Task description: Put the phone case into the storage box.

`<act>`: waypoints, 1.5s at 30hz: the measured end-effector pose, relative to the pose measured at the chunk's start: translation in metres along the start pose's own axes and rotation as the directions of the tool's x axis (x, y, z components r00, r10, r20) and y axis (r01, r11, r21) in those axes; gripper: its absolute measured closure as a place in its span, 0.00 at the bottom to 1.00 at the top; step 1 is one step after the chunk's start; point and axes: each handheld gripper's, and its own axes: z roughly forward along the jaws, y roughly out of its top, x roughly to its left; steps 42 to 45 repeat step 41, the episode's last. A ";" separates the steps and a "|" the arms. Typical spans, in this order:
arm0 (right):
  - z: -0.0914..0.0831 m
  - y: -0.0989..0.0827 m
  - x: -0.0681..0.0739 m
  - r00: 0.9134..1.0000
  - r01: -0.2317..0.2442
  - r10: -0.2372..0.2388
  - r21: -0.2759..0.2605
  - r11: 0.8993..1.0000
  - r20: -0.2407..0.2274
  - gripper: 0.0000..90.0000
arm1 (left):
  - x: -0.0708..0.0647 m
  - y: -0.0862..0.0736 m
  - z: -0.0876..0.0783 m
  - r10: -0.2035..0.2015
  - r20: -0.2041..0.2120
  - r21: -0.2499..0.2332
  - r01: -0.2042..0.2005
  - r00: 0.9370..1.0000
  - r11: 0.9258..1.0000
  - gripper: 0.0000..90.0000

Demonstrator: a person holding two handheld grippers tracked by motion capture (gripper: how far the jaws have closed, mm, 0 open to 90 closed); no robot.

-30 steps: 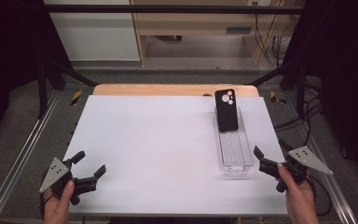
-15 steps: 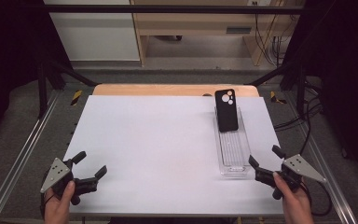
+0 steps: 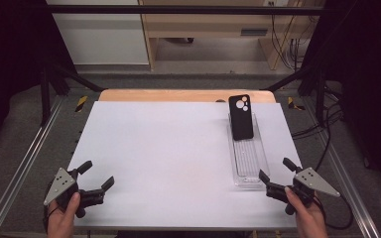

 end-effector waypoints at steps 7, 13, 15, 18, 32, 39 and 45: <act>0.005 -0.003 0.005 1.000 0.009 -0.009 0.003 1.000 -0.026 0.06 | -0.001 0.000 0.000 0.009 0.008 0.001 -0.009 1.000 1.000 0.03; 0.008 -0.004 0.009 0.999 0.013 -0.013 0.000 1.000 -0.046 0.06 | -0.002 0.000 0.001 0.015 0.013 0.005 -0.015 1.000 1.000 0.03; 0.009 -0.004 0.011 0.999 0.014 -0.014 0.001 1.000 -0.051 0.06 | -0.002 0.000 0.001 0.016 0.017 0.008 -0.016 1.000 1.000 0.03; 0.012 -0.005 0.014 0.998 0.016 -0.016 0.000 1.000 -0.062 0.06 | -0.002 0.000 0.002 0.018 0.019 0.010 -0.018 1.000 1.000 0.03; 0.029 -0.004 0.020 0.995 0.020 -0.022 -0.024 1.000 -0.095 0.06 | -0.004 0.000 0.003 0.026 0.032 0.016 -0.027 0.999 1.000 0.03; 0.035 -0.004 0.023 0.994 0.035 -0.038 -0.027 0.999 -0.104 0.06 | -0.006 -0.001 0.006 0.035 0.047 0.022 -0.036 0.998 0.999 0.03; 0.035 -0.006 0.023 0.993 0.046 -0.048 -0.025 0.999 -0.105 0.06 | -0.008 -0.001 0.007 0.041 0.050 0.025 -0.042 0.998 0.999 0.03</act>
